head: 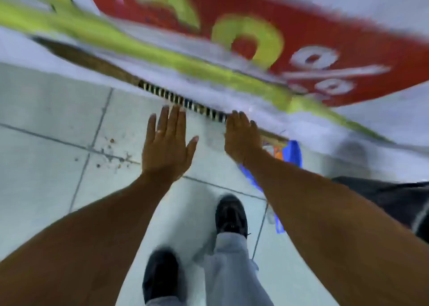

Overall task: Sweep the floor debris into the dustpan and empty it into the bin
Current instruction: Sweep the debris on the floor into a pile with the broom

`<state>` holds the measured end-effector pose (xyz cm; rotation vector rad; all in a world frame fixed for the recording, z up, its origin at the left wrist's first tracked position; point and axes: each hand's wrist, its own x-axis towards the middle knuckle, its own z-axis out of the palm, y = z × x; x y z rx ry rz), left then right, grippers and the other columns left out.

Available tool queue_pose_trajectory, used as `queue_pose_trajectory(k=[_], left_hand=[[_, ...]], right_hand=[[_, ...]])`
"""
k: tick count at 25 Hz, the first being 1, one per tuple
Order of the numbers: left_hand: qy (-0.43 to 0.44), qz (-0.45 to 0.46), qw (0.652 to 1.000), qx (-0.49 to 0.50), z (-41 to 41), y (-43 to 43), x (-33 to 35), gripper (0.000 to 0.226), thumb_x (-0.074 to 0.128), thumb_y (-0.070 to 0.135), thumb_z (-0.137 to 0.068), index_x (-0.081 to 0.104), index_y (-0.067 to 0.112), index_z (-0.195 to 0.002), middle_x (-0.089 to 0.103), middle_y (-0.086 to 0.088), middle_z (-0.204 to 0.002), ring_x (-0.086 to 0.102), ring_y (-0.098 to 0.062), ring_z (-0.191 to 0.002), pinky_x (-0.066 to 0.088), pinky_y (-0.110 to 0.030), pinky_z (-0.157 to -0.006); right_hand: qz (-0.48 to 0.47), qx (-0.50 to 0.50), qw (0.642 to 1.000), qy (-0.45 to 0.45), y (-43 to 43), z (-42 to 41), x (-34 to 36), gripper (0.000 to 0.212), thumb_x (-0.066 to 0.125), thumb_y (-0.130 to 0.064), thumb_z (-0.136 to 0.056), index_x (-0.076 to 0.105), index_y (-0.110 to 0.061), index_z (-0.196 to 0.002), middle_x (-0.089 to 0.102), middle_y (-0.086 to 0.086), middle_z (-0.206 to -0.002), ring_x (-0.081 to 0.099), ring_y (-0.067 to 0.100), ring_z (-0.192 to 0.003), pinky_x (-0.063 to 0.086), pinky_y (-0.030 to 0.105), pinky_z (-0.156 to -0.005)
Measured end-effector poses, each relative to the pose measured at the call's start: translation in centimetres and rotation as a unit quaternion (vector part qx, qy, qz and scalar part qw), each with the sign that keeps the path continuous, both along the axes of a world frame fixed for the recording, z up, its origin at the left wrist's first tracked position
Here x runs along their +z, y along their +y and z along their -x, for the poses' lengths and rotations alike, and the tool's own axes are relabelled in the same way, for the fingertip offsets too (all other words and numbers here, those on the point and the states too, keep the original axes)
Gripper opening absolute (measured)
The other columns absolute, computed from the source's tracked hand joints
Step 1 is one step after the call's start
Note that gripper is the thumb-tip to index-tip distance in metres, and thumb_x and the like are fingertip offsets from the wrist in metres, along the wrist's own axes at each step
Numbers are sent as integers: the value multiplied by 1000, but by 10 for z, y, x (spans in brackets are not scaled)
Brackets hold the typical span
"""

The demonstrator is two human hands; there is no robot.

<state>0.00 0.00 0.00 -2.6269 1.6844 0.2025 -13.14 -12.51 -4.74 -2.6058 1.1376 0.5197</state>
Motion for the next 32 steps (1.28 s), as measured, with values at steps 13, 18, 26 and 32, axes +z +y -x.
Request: queue_pose_trajectory(k=[13, 18, 26, 32], left_hand=[[52, -102, 993, 28, 27, 31, -128, 66, 27, 42, -93, 40, -4, -139, 44, -21, -145, 37, -37, -137, 27, -50, -112], [69, -113, 987, 90, 14, 63, -27, 68, 22, 43, -93, 36, -2, -141, 40, -19, -148, 32, -35, -140, 22, -49, -114], [52, -115, 990, 58, -8, 145, 107, 69, 19, 45, -94, 47, -4, -135, 51, -21, -139, 46, -37, -131, 32, -52, -108], [41, -105, 993, 29, -11, 187, 171, 65, 29, 41, -89, 51, -3, -131, 56, -21, -135, 51, -35, -127, 35, -51, -107]], right_hand=[[61, 29, 997, -38, -18, -30, -105, 33, 61, -4, -68, 61, 4, -101, 59, 24, -104, 55, 39, -98, 44, 45, -79], [-49, 110, 992, -25, 15, -22, -4, 65, 42, -1, -85, 29, -18, -146, 53, 14, -131, 63, 43, -86, 50, 45, -65], [-89, 67, 990, 87, 138, 2, 126, 50, 34, -11, -96, 28, -24, -143, 51, 6, -128, 59, 35, -105, 51, 43, -78], [-77, -34, 995, 56, 199, 54, 192, 50, 39, -24, -97, 25, -35, -144, 55, 4, -121, 59, 31, -103, 52, 42, -74]])
